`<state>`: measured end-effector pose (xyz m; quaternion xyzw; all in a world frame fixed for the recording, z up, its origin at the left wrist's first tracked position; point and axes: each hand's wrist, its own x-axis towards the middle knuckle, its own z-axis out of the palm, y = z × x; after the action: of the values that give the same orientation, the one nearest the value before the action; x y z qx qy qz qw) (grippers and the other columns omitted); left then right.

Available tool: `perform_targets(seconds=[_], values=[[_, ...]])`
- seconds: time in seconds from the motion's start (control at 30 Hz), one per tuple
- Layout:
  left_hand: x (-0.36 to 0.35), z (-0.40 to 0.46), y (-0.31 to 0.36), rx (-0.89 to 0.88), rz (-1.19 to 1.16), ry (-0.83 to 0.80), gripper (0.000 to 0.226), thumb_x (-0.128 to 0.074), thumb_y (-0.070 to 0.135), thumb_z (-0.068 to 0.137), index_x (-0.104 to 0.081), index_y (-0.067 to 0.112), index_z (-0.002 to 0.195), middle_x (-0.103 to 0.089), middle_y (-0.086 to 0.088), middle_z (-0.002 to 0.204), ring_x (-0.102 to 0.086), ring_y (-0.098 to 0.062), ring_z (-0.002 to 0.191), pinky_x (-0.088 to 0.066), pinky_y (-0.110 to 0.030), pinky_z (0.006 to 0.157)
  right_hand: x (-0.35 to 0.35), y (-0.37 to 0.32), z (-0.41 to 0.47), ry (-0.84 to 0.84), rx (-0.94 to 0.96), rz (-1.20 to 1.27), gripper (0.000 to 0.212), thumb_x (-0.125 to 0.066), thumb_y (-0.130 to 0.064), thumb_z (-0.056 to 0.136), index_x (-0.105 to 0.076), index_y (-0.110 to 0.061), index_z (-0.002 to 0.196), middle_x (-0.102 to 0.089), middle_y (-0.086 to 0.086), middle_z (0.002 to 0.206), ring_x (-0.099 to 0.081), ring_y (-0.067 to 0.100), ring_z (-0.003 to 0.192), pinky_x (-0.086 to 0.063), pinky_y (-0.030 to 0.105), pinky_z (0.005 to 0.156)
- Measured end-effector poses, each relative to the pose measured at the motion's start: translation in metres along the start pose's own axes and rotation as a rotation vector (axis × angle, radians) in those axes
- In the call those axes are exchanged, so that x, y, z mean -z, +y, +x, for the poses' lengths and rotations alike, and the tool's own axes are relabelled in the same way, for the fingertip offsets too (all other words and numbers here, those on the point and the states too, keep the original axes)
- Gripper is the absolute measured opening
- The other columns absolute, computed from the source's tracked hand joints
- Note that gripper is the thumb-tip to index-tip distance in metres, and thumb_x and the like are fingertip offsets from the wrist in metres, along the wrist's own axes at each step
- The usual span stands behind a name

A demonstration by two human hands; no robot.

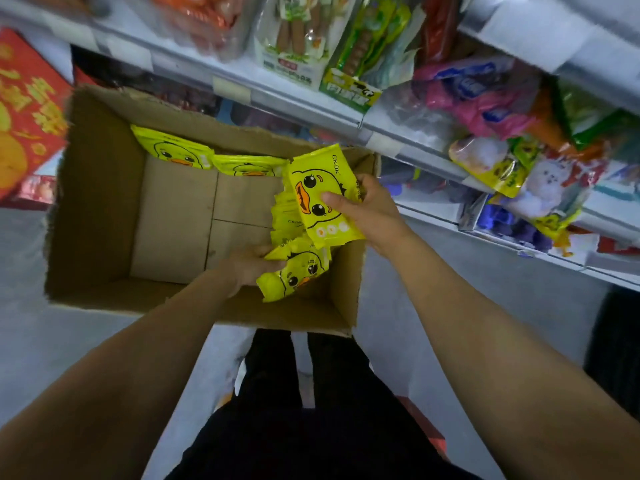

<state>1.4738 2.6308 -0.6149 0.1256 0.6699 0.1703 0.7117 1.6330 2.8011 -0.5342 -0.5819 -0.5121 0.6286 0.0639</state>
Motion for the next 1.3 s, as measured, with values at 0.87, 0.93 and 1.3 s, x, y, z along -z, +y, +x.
perform_targets(seconds=[0.87, 0.93, 1.3], values=[[-0.371, -0.215, 0.251, -0.834, 0.283, 0.059, 0.043, -0.085, 0.010, 0.066, -0.067, 0.014, 0.105, -0.076, 0.001, 0.093, -0.073, -0.018, 0.082, -0.058, -0.031, 0.072, 0.418, -0.014, -0.273, 0.220, 0.581, 0.512, 0.080, -0.091, -0.032, 0.055, -0.059, -0.006, 0.123, -0.072, 0.014, 0.112, -0.071, 0.032, 0.097, -0.059, 0.046, 0.078], [-0.416, -0.226, 0.275, -0.877, 0.306, 0.062, 0.046, -0.084, 0.009, 0.068, -0.066, 0.011, 0.110, -0.075, -0.005, 0.099, -0.072, -0.022, 0.087, -0.058, -0.034, 0.074, 0.461, -0.011, -0.295, 0.263, 0.636, 0.566, 0.083, -0.090, -0.031, 0.053, -0.058, -0.006, 0.125, -0.072, 0.014, 0.113, -0.071, 0.032, 0.099, -0.059, 0.047, 0.078], [-0.614, -0.256, 0.431, -1.106, 0.574, -0.005, 0.035, -0.084, 0.032, 0.071, -0.070, 0.017, 0.098, -0.076, 0.001, 0.089, -0.072, -0.017, 0.082, -0.059, -0.039, 0.079, 0.695, 0.008, -0.354, 0.585, 0.815, 0.632, 0.059, -0.083, -0.015, 0.065, -0.061, -0.007, 0.119, -0.074, 0.012, 0.107, -0.071, 0.031, 0.097, -0.057, 0.049, 0.088]])
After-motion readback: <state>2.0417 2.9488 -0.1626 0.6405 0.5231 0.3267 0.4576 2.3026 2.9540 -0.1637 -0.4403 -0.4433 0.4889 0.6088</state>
